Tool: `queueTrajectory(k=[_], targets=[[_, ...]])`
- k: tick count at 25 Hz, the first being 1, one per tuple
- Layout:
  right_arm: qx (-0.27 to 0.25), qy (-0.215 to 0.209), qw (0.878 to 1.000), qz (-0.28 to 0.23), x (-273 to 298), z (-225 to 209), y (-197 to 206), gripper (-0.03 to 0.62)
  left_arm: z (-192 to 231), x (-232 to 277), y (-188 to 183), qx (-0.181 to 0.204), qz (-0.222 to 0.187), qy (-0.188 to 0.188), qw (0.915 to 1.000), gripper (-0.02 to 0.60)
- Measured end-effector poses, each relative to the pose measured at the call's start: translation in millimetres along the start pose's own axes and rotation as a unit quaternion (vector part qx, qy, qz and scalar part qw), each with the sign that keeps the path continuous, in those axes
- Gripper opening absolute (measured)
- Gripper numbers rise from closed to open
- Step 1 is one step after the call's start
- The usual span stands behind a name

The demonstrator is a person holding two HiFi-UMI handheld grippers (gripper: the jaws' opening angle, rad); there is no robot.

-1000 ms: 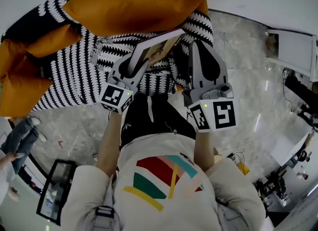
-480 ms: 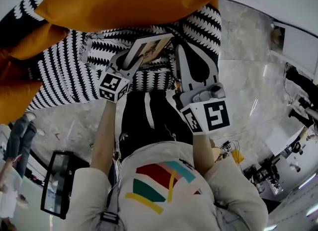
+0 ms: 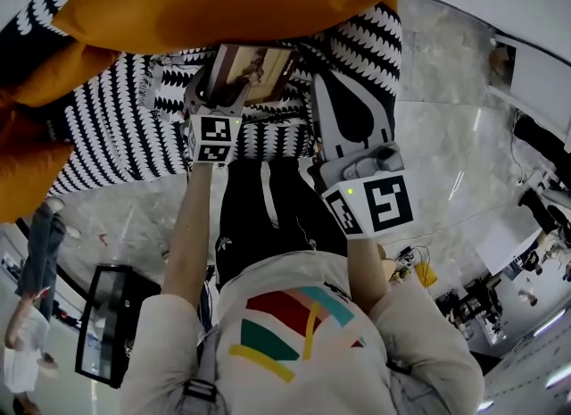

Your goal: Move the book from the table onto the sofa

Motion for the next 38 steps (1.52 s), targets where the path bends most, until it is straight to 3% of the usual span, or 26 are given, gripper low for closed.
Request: queueTrajectory(k=[3, 13, 17, 21, 26, 28, 32, 35, 37, 38], targets=[[-0.003, -0.004, 1.0, -0.003, 4, 1, -8, 0.014, 12, 1, -12, 0.005, -0.004, -0.046, 0.9989, 0.429], [-0.016, -0.007, 0.999, -0.047, -17, 10, -27, 0.014, 22, -45, -54, -0.021, -0.079, -0.103, 0.9913, 0.443], [-0.031, -0.006, 0.996, -0.083, -33, 21, -57, 0.014, 18, -88, -97, -0.03, -0.133, -0.121, 0.9833, 0.443], [-0.067, -0.007, 0.988, -0.138, -42, 34, -95, 0.014, 20, -126, -162, 0.005, -0.214, -0.148, 0.9656, 0.442], [-0.091, -0.021, 0.975, -0.202, -76, 62, -142, 0.014, 6, -198, -237, 0.025, -0.316, -0.172, 0.9328, 0.442], [-0.103, -0.029, 0.966, -0.234, -87, 70, -162, 0.014, 4, -228, -269, 0.042, -0.363, -0.183, 0.9128, 0.442], [-0.123, -0.038, 0.946, -0.297, -114, 85, -197, 0.014, -7, -290, -325, 0.074, -0.461, -0.202, 0.8611, 0.442], [-0.131, -0.041, 0.926, -0.351, -134, 93, -220, 0.014, -19, -330, -356, 0.097, -0.492, -0.213, 0.8385, 0.436], [-0.137, -0.041, 0.914, -0.379, -147, 97, -232, 0.014, -30, -354, -371, 0.109, -0.516, -0.221, 0.8201, 0.366], [-0.142, -0.041, 0.909, -0.391, -154, 99, -237, 0.014, -36, -366, -376, 0.112, -0.531, -0.231, 0.8075, 0.283]])
Point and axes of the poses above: the fingertips, and each gripper's own axes: x forward along the fingers, z to its left, y out of its underside, the point moved 10 cm from there along -x, backward along the fingers, and after that the axes turned 3 degrees about x, right-handed, at the moved point
